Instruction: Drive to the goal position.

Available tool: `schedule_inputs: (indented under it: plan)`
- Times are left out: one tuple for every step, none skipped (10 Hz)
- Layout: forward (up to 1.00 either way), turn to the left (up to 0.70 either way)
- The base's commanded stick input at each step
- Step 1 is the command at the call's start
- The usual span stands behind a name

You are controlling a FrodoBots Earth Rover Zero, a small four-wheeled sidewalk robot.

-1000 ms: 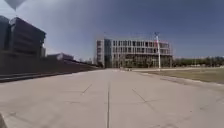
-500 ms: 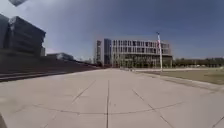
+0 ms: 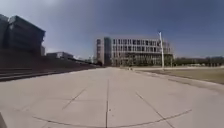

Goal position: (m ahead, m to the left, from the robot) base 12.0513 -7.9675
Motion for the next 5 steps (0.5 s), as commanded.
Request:
schedule_inputs:
  plan:
    - [0.7, 0.0]
    - [0.7, 0.0]
    - [0.7, 0.0]
    - [0.7, 0.0]
    - [0.7, 0.0]
